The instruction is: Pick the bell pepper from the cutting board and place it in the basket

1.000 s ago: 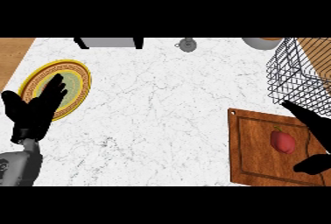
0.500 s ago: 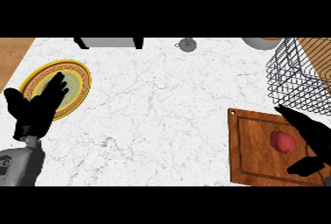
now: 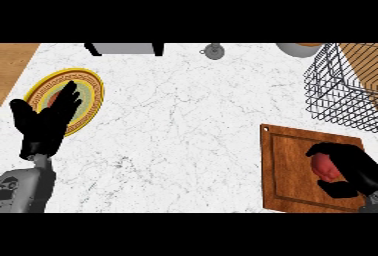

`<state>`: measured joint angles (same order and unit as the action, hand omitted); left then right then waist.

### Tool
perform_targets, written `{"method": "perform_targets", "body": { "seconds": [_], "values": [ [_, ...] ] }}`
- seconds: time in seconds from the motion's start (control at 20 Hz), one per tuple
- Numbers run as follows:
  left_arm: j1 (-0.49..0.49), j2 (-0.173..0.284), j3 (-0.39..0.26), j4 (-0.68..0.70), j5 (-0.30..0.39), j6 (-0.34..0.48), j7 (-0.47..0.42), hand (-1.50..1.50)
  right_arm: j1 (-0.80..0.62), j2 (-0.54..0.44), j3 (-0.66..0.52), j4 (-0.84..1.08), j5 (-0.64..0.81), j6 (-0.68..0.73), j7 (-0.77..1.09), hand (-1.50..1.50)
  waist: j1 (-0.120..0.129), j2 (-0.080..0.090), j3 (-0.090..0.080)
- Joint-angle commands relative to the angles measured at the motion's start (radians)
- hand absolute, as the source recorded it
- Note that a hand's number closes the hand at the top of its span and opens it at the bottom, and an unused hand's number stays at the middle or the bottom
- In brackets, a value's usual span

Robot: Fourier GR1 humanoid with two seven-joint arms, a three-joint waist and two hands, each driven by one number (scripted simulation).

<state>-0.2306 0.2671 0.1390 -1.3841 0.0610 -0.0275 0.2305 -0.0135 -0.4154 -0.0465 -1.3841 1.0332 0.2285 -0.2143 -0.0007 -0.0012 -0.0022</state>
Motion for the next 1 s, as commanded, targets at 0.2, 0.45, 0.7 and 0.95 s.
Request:
{"method": "perform_targets", "body": {
  "seconds": [0.2, 0.45, 0.7, 0.95],
  "values": [
    [0.015, 0.007, 0.025, -0.037, 0.017, -0.041, 0.038, 0.0, -0.081, -0.003, -0.004, 0.11, 0.055, -0.008, -0.042, 1.5, 0.002, 0.001, 0.002],
    [0.01, 0.021, 0.056, 0.023, 0.018, -0.037, -0.007, 0.0, 0.104, 0.212, 0.166, -0.147, 0.08, -0.015, 0.08, 1.5, -0.018, -0.002, 0.001],
    [0.025, -0.008, 0.016, -0.031, -0.004, -0.016, 0.023, 0.0, 0.263, 0.381, 0.354, -0.272, 0.13, -0.04, 0.156, 1.5, -0.017, -0.004, 0.001],
    [0.071, 0.02, 0.042, -0.066, 0.024, -0.054, 0.02, 0.0, 0.428, 0.412, 0.504, -0.393, 0.06, -0.1, 0.225, 1.5, -0.004, -0.003, 0.002]
  ]
}}
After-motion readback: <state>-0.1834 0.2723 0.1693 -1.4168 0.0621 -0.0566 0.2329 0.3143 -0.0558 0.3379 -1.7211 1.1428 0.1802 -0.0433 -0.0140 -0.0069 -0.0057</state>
